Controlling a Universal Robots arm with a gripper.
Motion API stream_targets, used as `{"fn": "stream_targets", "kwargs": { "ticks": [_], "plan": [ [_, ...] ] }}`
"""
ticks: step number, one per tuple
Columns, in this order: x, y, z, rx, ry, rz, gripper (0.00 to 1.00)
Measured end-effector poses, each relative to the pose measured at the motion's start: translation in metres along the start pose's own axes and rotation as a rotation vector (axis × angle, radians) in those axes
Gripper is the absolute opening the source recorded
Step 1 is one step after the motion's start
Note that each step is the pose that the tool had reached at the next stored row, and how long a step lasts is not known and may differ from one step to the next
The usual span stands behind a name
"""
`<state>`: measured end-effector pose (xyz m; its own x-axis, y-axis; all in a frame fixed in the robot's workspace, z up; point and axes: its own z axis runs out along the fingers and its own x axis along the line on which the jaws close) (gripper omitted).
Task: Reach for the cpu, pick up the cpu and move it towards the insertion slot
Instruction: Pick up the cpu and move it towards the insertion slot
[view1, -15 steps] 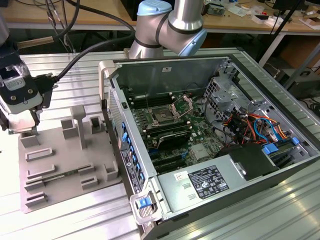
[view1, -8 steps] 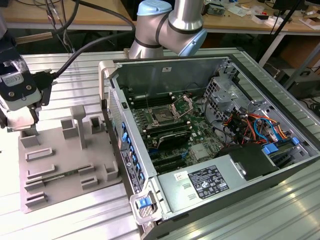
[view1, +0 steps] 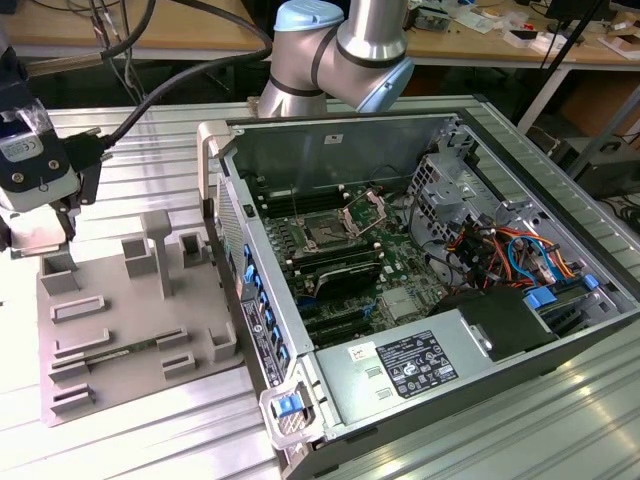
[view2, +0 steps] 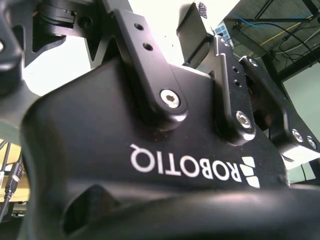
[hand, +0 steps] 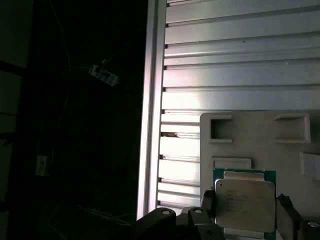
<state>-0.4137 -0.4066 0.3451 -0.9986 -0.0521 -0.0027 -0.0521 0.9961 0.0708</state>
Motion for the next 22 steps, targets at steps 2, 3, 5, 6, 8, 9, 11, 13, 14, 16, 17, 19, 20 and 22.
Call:
{"fn": "stream_targets", "kwargs": {
  "ticks": [2,3,5,6,8,9,11,13,14,16,17,19,20,22],
  "plan": [
    [0.0,0.0003,-0.0038,-0.0001,0.0,0.0,0.54],
    [0.0,0.0004,-0.0054,-0.0001,0.0,0.0,0.54],
    [0.0,0.0005,-0.0071,-0.0001,-0.0001,0.0,0.54],
    [0.0,0.0006,-0.0087,-0.0002,0.0,0.0,0.54],
    [0.0,0.0007,-0.0104,-0.0002,-0.0001,0.0,0.54],
    [0.0,0.0009,-0.0121,-0.0002,0.0,0.0,0.54],
    [-0.0001,0.001,-0.014,-0.0001,0.0,0.0,0.54],
    [-0.0001,0.0012,-0.0169,-0.0001,0.0,0.0,0.54],
    [-0.0001,0.0013,-0.0178,-0.0002,0.0,0.0,0.54],
    [-0.0001,0.0014,-0.0202,-0.0001,0.0,0.0,0.54],
    [-0.0001,0.0015,-0.0214,-0.0002,0.0,0.0,0.54],
    [-0.0001,0.0017,-0.0236,-0.0002,-0.0001,0.0,0.54],
    [-0.0001,0.0018,-0.0246,-0.0002,0.0,0.0,0.54],
    [-0.0001,0.0019,-0.0268,-0.0002,0.0,0.0,0.54]
  ]
}}
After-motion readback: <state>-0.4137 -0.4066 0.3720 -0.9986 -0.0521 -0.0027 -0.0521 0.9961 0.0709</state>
